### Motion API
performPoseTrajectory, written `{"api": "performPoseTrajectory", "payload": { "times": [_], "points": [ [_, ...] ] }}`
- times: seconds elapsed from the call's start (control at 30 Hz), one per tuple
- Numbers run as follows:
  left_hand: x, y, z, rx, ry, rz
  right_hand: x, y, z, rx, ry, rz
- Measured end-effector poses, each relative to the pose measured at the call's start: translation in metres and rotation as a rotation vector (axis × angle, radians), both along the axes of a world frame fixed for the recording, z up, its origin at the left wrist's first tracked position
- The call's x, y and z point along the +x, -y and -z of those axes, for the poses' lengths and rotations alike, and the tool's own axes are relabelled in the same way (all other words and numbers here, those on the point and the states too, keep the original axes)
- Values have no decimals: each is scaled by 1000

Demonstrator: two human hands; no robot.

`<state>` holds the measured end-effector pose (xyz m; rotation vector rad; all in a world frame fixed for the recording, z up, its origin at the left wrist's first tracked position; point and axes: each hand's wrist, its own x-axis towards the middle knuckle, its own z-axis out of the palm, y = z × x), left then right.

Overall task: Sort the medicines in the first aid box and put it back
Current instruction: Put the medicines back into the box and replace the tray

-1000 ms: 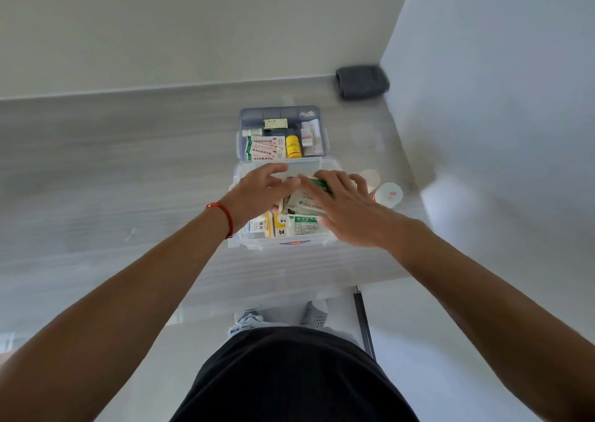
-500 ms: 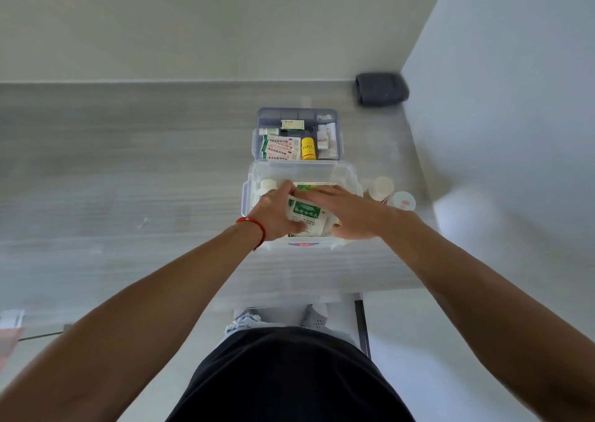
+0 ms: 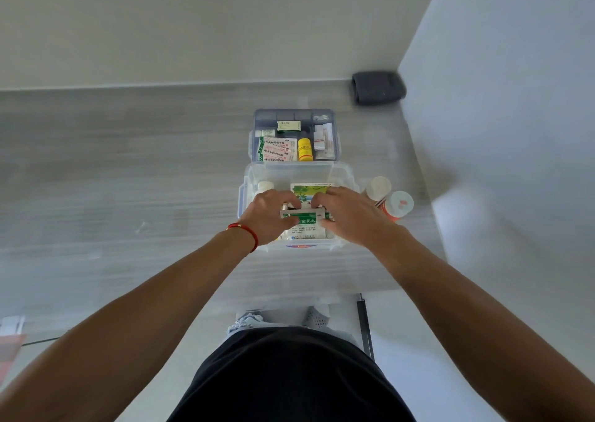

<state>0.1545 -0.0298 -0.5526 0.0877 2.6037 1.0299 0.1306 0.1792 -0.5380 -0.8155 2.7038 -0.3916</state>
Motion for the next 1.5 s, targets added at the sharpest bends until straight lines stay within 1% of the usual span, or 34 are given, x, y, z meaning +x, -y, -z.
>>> {"api": "performPoseTrajectory", "payload": {
  "times": [0.13, 0.23, 0.33, 0.43, 0.53, 0.6, 0.7, 0.8, 0.9, 1.03, 1.13, 1.2, 1.3, 1.37, 1.43, 1.5],
  "points": [
    [0, -1, -2, -4, 41, -20, 2, 8, 1, -23, 31, 68],
    [-2, 2, -5, 24, 129, -25, -1, 9, -3, -55, 132, 88],
    [-7, 7, -10, 2, 192, 57, -13, 1, -14, -81, 200, 101],
    [-10, 9, -17, 0, 148, 110, -32, -11, -31, -162, 232, 175],
    [-20, 3, -22, 130, 87, 15, -50, -16, -44, -226, 252, 231],
    [-30, -4, -22, 158, 93, -70, -55, -13, -43, -244, 236, 244],
    [-41, -12, -13, 100, 91, -186, -54, -4, -29, -231, 146, 246],
    [-45, -15, 0, 50, 119, -221, -49, 3, -13, -143, 61, 242],
    [-47, -16, 8, 5, 162, -241, -47, 6, -6, -107, 10, 232],
    [-51, -18, 10, 18, 197, -274, -45, 1, -5, -160, -51, 262],
    [-55, -24, 8, -31, 190, -302, -41, -2, -7, -184, -72, 265],
    [-56, -28, 6, -56, 181, -329, -36, 1, -6, -88, -74, 207],
    [-57, -31, 6, -40, 253, -360, -28, 15, 0, 177, -86, 107],
    [-58, -32, 6, -81, 273, -360, -23, 25, 3, 298, -99, 66],
    [-57, -34, 5, -123, 248, -381, -20, 31, 4, 360, -92, 60],
    [-57, -35, 4, -128, 214, -413, -19, 33, 4, 368, -95, 67]
  ]
}}
